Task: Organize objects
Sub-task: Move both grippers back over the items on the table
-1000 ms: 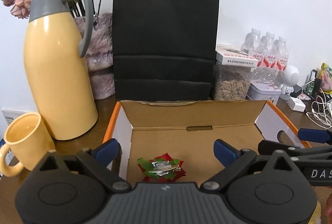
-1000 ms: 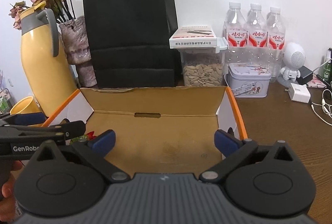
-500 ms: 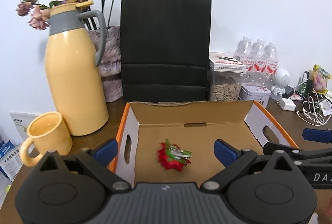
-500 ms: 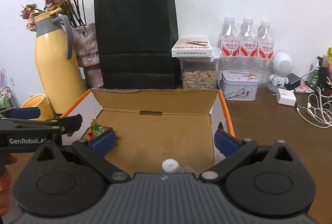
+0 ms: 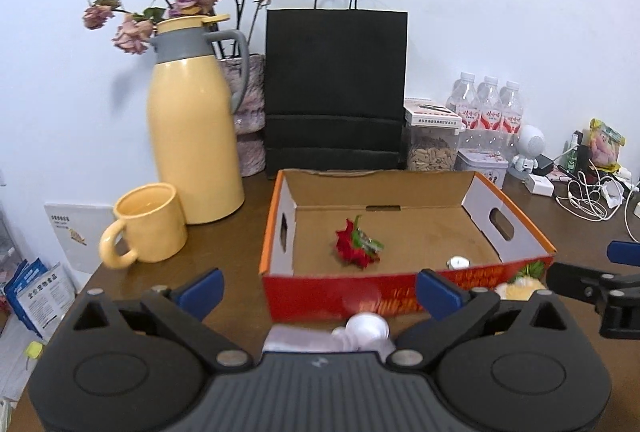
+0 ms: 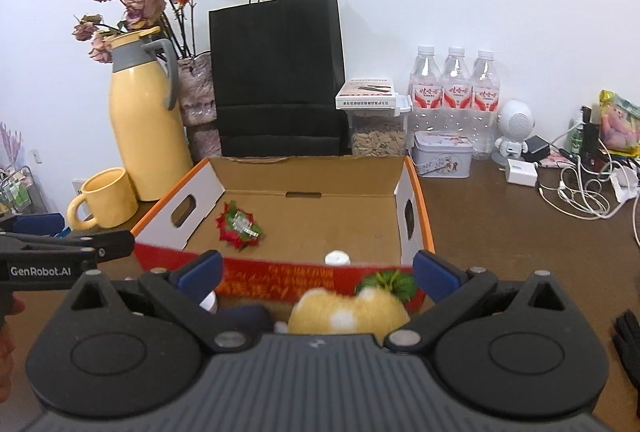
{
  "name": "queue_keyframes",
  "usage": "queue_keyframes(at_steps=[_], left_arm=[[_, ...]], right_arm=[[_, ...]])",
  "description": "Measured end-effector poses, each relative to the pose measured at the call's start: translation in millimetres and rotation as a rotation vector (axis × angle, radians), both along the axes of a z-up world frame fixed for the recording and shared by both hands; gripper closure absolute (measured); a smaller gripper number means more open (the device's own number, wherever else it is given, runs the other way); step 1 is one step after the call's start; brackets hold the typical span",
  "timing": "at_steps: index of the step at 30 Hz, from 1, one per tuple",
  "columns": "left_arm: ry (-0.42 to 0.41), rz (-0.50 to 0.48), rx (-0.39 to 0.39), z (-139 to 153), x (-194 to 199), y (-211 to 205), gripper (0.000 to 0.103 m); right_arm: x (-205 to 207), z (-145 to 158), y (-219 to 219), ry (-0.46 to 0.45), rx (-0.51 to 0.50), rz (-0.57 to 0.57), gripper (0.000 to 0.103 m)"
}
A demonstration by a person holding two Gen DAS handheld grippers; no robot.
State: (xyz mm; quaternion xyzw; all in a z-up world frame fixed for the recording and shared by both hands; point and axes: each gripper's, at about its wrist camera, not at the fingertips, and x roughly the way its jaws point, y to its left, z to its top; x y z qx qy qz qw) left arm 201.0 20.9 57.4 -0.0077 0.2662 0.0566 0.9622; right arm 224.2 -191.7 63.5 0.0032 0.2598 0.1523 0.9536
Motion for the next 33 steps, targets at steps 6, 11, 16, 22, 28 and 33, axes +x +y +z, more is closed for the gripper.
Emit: queue_keyframes(at_steps=[6, 11, 16, 22, 28, 33], left_arm=[[0.016, 0.007, -0.005, -8.1, -31.6, 6.2, 0.0], [0.04, 0.009, -0.019, -20.1, -53.2, 13.9, 0.0], [0.062, 0.018, -0.026, -33.2, -72.4, 22.5, 0.0], [0.101, 0.02, -0.029, -53.3, -93.0, 29.4, 0.0], [0.156, -0.015, -0.032, -75.5, -102.4, 20.5, 0.0], [0.146, -0.04, -0.035, -75.6, -101.9, 10.9, 0.0]], right_arm=[[-34.2, -6.2, -4.4, 0.011, -0.002, 0.008, 0.0], [-56.2, -17.9, -7.9, 0.029, -0.005, 0.011, 0.0], [-73.4, -31.6, -11.3, 0.052, -0.014, 0.012, 0.0], [-92.6, -50.0, -18.4, 0.077, -0.02, 0.006, 0.0], [-102.4, -68.1, -22.0, 0.113, -0.036, 0.007, 0.0], [-103.2, -71.5, -23.4, 0.116, -0.037, 0.005, 0.0]])
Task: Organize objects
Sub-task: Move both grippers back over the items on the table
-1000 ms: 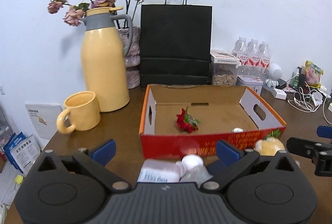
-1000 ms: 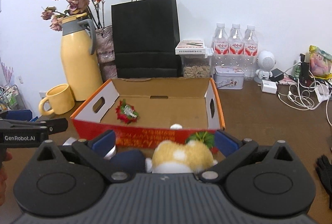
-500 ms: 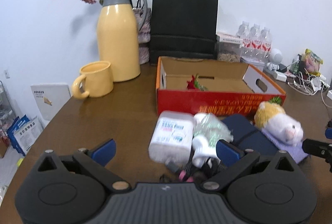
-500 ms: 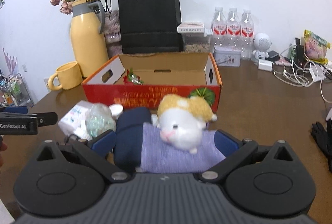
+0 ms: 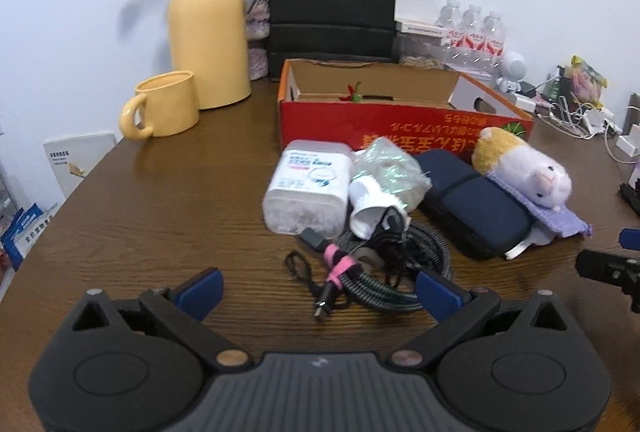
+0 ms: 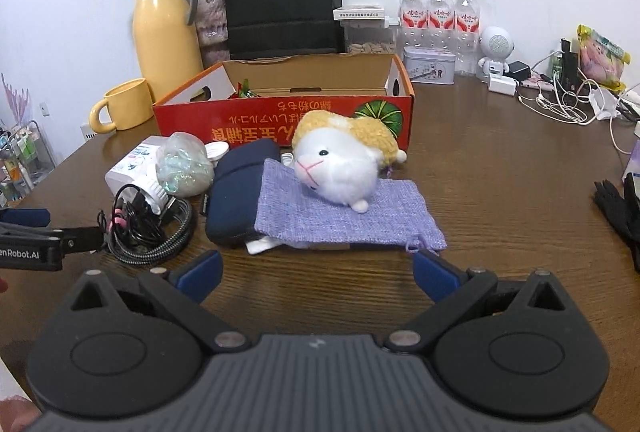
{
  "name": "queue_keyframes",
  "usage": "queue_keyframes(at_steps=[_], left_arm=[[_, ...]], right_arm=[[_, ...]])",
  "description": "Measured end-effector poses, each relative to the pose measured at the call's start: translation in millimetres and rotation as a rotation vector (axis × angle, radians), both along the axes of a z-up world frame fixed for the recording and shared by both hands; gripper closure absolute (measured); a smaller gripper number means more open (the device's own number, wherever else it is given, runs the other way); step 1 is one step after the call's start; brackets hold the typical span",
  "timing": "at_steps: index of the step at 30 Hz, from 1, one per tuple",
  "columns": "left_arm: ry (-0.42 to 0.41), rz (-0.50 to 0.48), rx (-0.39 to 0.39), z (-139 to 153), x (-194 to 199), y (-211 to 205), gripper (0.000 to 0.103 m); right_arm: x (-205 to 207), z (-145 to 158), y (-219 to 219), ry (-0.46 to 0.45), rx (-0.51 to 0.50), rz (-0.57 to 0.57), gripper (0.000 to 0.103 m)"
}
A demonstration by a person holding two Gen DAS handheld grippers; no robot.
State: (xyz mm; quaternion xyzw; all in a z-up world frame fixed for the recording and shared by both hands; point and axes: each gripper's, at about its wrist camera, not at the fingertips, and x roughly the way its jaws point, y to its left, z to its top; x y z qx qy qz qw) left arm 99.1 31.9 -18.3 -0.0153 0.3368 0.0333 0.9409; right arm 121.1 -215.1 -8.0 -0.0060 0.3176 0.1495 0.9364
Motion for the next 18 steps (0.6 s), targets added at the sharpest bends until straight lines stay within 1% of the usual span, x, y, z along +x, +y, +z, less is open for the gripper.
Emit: queue_keyframes(at_steps=[4, 8, 12, 14, 15, 16, 17, 18], left_arm=[[-0.005, 0.001, 0.005, 1.8, 1.1, -2.4, 0.0], [-0.017, 0.034, 0.009, 4.9, -2.9, 7.8, 0.001], [-0.027, 0.065, 0.014, 7.7, -9.0, 24.3, 0.002], [-0.03, 0.074, 0.017, 8.3, -11.6, 32.1, 0.002], [-0.031, 0.076, 0.017, 8.2, -12.8, 35.6, 0.002], [-0.031, 0.077, 0.017, 8.0, -13.7, 38.6, 0.002], [-0.032, 0.078, 0.015, 7.6, -14.9, 41.3, 0.002], [-0.034, 0.077, 0.012, 7.2, -15.6, 43.7, 0.003]], right_arm=[[-1.2, 0.1, 6.6, -0.01, 0.005, 0.031, 0.0], [-2.9, -0.2, 28.2, -0.023, -0.006, 0.113, 0.0], [-2.3, -1.0, 58.3, -0.032, -0.019, 0.2, 0.012], [-1.4, -1.9, 73.8, -0.04, -0.024, 0.238, 0.019], [-0.1, -2.3, 80.9, -0.041, -0.029, 0.255, 0.026], [1.9, -3.3, 86.7, -0.037, -0.034, 0.271, 0.03], [4.4, -4.4, 92.4, -0.033, -0.038, 0.285, 0.032], [6.7, -6.2, 98.1, -0.028, -0.046, 0.298, 0.038]])
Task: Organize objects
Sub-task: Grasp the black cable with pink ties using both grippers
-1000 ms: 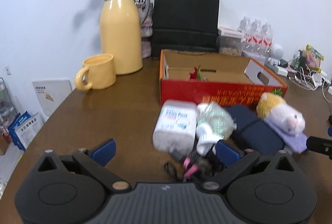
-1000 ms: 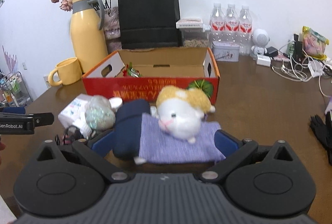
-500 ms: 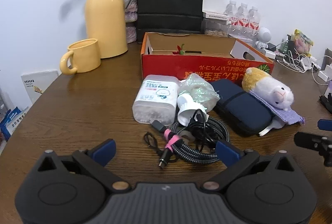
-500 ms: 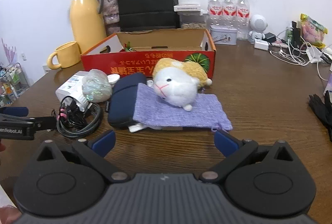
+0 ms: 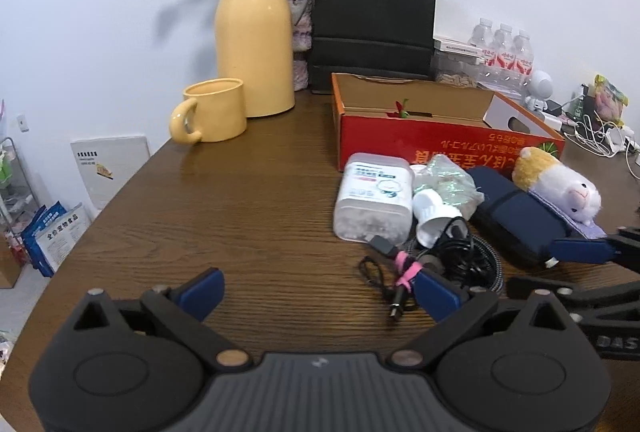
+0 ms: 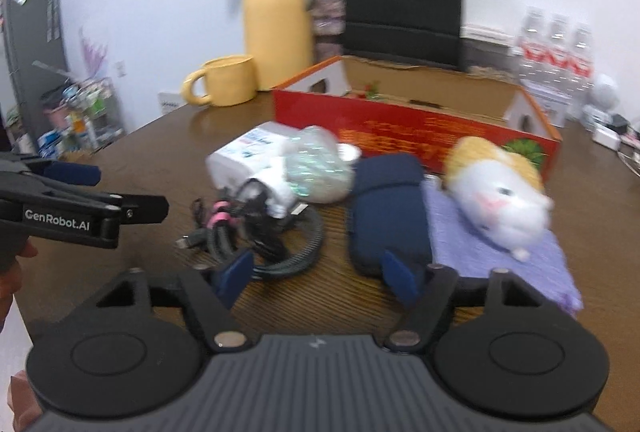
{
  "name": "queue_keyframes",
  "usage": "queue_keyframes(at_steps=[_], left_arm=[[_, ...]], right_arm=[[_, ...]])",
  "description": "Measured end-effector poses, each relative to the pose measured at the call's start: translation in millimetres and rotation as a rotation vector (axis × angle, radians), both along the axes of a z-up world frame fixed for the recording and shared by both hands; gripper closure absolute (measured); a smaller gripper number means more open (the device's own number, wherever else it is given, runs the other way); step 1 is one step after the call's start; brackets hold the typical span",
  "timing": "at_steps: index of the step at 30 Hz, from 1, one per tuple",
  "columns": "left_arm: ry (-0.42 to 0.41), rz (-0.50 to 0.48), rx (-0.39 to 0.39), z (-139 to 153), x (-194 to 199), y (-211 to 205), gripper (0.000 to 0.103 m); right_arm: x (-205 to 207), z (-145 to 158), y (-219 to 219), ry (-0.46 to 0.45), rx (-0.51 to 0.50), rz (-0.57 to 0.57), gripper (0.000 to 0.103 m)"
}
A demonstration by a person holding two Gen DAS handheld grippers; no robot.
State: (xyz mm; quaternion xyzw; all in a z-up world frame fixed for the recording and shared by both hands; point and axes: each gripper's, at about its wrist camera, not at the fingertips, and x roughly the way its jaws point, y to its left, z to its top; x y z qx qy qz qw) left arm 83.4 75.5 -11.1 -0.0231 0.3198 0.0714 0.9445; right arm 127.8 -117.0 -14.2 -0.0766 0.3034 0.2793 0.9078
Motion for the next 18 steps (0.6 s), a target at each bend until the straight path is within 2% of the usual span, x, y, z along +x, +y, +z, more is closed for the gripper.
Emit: queue_keyframes(at_steps=[1, 6, 11, 16, 18], left_arm=[[-0.001, -0.002, -0.003, -0.3, -0.2, 1.9, 0.004], [-0.009, -0.031, -0.025, -0.1, 3.9, 3.0, 0.01], [-0.031, -0.108, -0.05, 5.0, 14.1, -11.9, 0.013], [-0.028, -0.203, -0.068, 5.7, 28.7, -32.9, 0.024], [-0.015, -0.228, -0.074, 3.4, 34.6, -39.7, 0.037]], right_arm=[[2.4, -1.2, 4.9, 0.005, -0.007, 0.012, 0.044], [10.8, -8.1, 23.3, 0.017, -0.029, 0.056, 0.057], [17.8, -11.2, 29.1, 0.015, -0.03, 0.073, 0.059], [20.1, -11.8, 30.2, 0.024, -0.022, 0.102, 0.07], [21.3, -14.0, 31.1, 0.028, -0.026, 0.107, 0.072]])
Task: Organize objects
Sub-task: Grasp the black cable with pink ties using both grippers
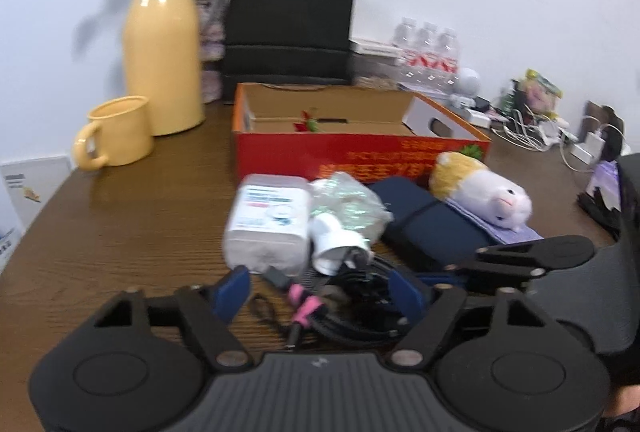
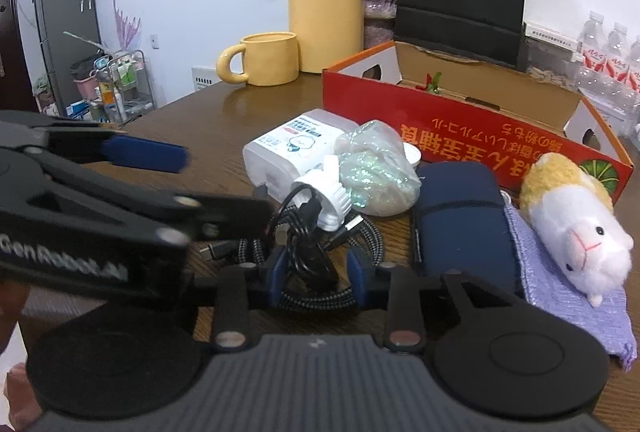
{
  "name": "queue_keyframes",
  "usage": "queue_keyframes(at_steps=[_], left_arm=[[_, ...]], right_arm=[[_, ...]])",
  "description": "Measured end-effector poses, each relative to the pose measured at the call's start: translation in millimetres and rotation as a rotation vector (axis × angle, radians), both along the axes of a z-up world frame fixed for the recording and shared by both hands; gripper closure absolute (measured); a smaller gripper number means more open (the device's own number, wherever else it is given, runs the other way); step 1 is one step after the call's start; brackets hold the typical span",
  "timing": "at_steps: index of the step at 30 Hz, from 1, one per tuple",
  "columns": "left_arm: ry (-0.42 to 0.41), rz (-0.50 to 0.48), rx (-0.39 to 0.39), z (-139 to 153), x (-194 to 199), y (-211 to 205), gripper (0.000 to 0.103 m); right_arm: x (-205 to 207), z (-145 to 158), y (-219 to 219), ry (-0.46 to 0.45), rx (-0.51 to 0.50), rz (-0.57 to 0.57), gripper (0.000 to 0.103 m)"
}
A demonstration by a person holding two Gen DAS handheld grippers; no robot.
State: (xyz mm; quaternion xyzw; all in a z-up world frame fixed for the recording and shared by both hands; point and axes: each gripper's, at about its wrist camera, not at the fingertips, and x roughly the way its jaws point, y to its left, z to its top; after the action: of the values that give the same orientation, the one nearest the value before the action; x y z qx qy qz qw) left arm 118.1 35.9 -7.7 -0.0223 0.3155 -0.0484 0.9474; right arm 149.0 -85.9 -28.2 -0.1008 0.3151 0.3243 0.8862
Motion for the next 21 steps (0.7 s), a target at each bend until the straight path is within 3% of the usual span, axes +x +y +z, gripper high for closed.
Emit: queue_keyframes(at_steps=[1, 4, 5, 6, 8, 13, 21], left_arm=[[0.007, -0.009, -0.003, -1.3, 2.7, -2.4, 0.041], [0.037, -0.033, -0.035, -7.0, 10.5, -5.8, 0.072], [0.049, -0.046, -0.062, -9.7, 12.9, -5.1, 0.09], [0.056, -0.061, -0.101, -11.5, 13.6, -3.1, 0.1], [0.053, -0.073, -0.12, -11.3, 11.8, -2.9, 0.101], [0.031, -0.06, -0.096, -8.2, 6.0, -2.3, 0.102], [-0.018, -0.032, -0.085, 5.8, -9.4, 9.9, 0.102]], right_arm=[[0.5, -0.9, -0.1, 0.002, 0.001, 0.002, 0.072], [0.8, -1.6, -1.5, 0.004, 0.011, 0.009, 0.072], [0.7, -1.8, -2.0, 0.004, 0.013, 0.011, 0.072], [0.6, -2.1, -2.0, 0.003, 0.015, 0.016, 0.073], [1.4, -2.5, -2.2, 0.002, 0.018, 0.019, 0.074], [0.3, -1.8, -4.3, -0.002, 0.046, 0.048, 0.088], [-14.6, 10.8, -17.2, -0.047, 0.1, 0.046, 0.089]])
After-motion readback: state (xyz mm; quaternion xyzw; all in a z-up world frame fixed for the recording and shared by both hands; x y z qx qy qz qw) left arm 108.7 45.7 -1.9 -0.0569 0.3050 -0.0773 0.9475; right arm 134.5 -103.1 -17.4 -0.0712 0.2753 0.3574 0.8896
